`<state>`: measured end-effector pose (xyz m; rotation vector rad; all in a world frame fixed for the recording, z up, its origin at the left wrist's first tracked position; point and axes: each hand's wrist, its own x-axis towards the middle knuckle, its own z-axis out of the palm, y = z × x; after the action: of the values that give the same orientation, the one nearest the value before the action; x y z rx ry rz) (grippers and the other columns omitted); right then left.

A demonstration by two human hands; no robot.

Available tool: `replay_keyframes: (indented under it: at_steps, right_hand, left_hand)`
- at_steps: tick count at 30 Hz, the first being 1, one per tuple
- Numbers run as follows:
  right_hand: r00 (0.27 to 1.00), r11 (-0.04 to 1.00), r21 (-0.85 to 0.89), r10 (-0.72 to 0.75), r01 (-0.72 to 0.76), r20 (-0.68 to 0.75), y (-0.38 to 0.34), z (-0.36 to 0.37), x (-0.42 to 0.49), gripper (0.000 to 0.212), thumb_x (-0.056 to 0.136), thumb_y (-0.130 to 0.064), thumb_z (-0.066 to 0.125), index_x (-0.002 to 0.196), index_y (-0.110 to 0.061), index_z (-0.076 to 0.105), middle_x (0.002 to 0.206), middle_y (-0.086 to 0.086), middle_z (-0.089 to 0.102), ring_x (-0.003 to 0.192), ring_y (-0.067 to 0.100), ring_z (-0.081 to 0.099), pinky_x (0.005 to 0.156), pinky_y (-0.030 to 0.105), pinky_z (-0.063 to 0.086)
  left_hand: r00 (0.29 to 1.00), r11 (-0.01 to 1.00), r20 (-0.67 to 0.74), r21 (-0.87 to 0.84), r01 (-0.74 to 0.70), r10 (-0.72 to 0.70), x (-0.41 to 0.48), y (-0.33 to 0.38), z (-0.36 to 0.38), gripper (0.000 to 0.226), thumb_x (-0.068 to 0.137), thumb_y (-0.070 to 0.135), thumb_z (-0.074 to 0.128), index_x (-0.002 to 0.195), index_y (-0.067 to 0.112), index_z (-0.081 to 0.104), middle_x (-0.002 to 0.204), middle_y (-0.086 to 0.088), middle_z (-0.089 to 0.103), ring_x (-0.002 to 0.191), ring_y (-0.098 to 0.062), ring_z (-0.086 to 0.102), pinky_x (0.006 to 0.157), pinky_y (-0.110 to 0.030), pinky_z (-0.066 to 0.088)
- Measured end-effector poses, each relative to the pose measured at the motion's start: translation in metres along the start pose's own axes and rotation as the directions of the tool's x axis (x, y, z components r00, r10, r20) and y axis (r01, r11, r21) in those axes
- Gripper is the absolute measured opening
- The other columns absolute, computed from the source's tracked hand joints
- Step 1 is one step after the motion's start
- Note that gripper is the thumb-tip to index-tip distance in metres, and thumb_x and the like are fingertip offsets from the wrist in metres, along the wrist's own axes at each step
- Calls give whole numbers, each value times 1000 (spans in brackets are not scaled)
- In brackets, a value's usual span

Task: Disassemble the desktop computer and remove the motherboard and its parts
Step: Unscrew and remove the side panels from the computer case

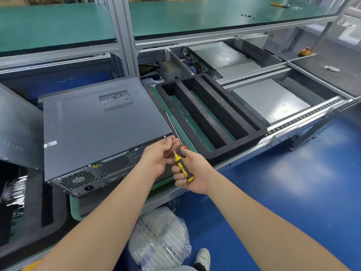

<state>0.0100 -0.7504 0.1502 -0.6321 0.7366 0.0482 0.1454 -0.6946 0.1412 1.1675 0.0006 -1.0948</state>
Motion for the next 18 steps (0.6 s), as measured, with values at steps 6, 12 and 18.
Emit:
replay_keyframes:
  at_steps: [6, 12, 18]
  right_hand:
    - [991, 991, 132, -35, 18, 127, 5, -7, 3, 37, 107, -38, 49, 90, -8, 62, 64, 0, 48, 36, 6, 31, 34, 18, 22]
    - [853, 642, -719, -504, 265, -136, 1, 11, -5, 32, 100, -32, 64, 91, -1, 65, 68, 12, 68, 47, 19, 61, 44, 32, 51]
    - [590, -221, -966, -801, -137, 100, 4, 29, 0, 34, 90, -26, 70, 122, -30, 56, 91, -3, 68, 78, 24, 68, 65, 34, 53]
  left_hand:
    - [999, 1000, 38, -19, -6, 7, -2, 0, -2, 16, 104, 10, 57, 112, 8, 71, 99, -4, 80, 85, -10, 78, 56, -21, 55]
    - [999, 998, 54, -57, 6, -3, -2, 1, -5, 22, 107, 7, 50, 119, 4, 69, 105, -8, 79, 90, -15, 78, 67, -27, 58]
    - [999, 1000, 40, -15, 21, -21, -3, 3, -7, 21, 102, 9, 57, 117, 6, 73, 111, -9, 78, 96, -21, 76, 83, -36, 57]
